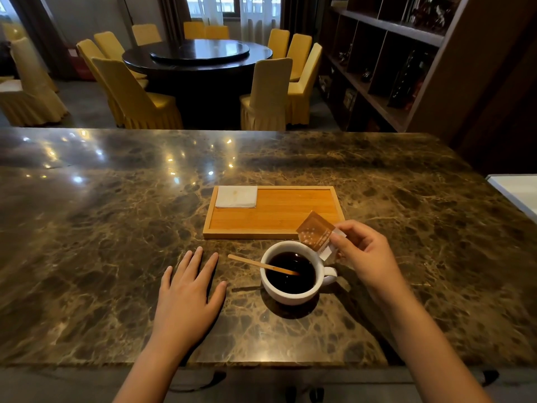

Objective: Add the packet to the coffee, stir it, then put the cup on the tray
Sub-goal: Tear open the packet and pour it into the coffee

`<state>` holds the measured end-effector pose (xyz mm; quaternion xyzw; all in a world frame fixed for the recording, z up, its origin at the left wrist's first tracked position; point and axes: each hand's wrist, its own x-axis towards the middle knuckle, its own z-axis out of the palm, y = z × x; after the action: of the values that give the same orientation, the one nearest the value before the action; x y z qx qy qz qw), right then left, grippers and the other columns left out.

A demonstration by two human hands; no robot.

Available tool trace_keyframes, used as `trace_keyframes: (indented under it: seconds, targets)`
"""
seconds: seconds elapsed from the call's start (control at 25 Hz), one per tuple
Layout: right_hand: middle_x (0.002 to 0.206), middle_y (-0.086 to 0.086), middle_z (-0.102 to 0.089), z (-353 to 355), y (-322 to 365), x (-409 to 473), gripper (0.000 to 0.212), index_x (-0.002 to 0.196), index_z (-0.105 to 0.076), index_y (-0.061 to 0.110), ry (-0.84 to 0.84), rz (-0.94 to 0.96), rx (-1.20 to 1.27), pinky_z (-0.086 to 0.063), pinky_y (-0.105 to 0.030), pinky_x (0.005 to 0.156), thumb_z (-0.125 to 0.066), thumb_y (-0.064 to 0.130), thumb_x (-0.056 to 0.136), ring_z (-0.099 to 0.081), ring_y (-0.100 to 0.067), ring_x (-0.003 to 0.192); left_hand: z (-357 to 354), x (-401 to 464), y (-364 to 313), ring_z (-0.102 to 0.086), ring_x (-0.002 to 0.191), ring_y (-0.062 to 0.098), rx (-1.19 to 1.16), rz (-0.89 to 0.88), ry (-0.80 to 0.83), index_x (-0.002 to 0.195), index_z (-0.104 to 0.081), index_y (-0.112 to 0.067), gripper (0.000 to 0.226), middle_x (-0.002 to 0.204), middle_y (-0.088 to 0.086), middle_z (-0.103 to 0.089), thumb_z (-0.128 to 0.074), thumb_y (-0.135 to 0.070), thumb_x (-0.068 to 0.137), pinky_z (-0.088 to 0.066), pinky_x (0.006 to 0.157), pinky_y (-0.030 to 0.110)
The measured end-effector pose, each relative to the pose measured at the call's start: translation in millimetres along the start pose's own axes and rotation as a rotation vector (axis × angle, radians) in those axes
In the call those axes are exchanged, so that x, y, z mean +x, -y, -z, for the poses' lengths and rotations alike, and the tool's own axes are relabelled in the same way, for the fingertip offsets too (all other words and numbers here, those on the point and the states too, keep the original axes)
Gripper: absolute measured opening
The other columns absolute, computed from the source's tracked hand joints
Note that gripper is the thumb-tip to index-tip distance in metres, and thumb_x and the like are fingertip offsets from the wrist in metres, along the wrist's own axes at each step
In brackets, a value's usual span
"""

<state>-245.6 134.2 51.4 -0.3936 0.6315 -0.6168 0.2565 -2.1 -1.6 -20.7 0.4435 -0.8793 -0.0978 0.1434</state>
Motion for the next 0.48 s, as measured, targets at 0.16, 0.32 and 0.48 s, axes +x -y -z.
trace_keyframes:
  seconds: [0.16, 0.32, 0.48]
  targets:
    - [0.075, 0.001, -0.071, 0.5, -5.8, 8.0, 0.017, 0.082, -0.067, 0.014, -0.079, -0.059, 0.186, -0.056, -0.018, 0.057, -0.057, 0.002, 0.086, -0.065, -0.011, 0.064, 0.5, -0.4, 0.4, 0.002, 0.133, 0.008, 0.001, 0.000, 0.003, 0.139, -0.021, -0.031, 0.069, 0.151, 0.002, -0.015, -0.012, -0.061, 0.078, -0.005, 0.111, 0.045]
    - [0.073, -0.001, -0.076, 7.1, -7.4, 22.7, 0.016, 0.085, -0.064, 0.011, -0.168, -0.163, 0.320, -0.058, -0.016, 0.056, -0.052, 0.001, 0.089, -0.071, -0.013, 0.064, 0.2, -0.4, 0.3, 0.000, 0.133, 0.009, -0.003, 0.000, -0.005, 0.139, -0.022, -0.031, 0.067, 0.150, 0.002, -0.016, -0.014, -0.060, 0.078, -0.005, 0.111, 0.045]
    - [0.089, -0.005, -0.071, 18.7, -19.4, 48.7, 0.014, 0.083, -0.068, 0.020, -0.311, -0.232, 0.195, -0.055, -0.031, 0.072, -0.060, 0.009, 0.087, -0.067, -0.021, 0.083, -0.5, 0.1, 0.3, 0.001, 0.134, 0.009, 0.000, 0.000, 0.000, 0.139, -0.021, -0.031, 0.067, 0.151, 0.002, -0.016, -0.014, -0.059, 0.079, -0.004, 0.111, 0.045]
